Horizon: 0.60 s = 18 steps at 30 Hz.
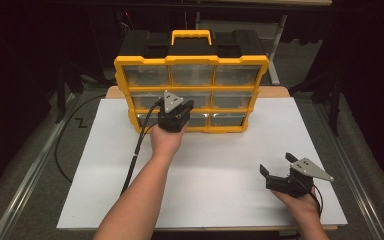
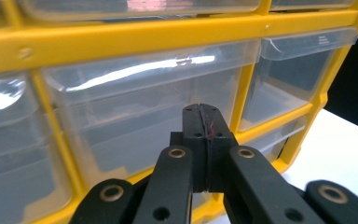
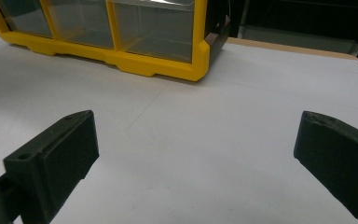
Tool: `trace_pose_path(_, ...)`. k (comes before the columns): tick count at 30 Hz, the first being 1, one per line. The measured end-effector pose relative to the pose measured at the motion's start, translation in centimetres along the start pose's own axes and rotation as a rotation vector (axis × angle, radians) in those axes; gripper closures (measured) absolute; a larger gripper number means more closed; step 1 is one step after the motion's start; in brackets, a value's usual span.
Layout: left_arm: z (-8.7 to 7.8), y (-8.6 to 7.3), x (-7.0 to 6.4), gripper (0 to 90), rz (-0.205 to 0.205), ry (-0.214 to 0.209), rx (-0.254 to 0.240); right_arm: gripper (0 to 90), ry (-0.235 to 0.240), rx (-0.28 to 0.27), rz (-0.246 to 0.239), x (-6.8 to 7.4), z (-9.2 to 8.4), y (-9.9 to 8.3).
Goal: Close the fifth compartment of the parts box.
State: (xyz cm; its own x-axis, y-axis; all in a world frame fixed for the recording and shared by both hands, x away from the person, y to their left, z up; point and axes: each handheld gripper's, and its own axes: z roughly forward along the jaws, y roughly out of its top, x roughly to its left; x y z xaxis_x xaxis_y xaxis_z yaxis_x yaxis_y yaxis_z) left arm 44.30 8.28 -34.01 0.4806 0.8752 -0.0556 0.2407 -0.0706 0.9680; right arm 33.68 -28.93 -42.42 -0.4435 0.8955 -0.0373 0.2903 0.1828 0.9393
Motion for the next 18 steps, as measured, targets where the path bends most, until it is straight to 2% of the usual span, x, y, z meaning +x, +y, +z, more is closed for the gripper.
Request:
trace_pose_path(6,-1.9,-0.5,0.6,89.7,-0.008,-0.019,-0.016,1.1,-0.003,0.003,-0.001,0.0,-0.1,-0.1)
trace_pose_path(9,-3.0,-0.8,0.8,89.7,0.016,-0.019,-0.019,1.1,-0.006,0.006,-0.004,0.0,0.0,-0.1)
trace_pose_path(13,-3.9,-1.2,0.9,89.6,0.017,-0.029,-0.027,1.1,-0.005,0.008,-0.004,0.1,0.1,-0.1)
trace_pose_path(16,-4.7,-1.8,1.0,89.7,0.015,-0.036,-0.019,1.1,-0.006,0.013,-0.007,0.1,0.2,-0.2)
trace_pose_path(18,-5.2,-2.3,1.1,89.7,0.030,-0.037,-0.007,1.1,-0.007,0.011,-0.002,0.1,0.1,-0.2)
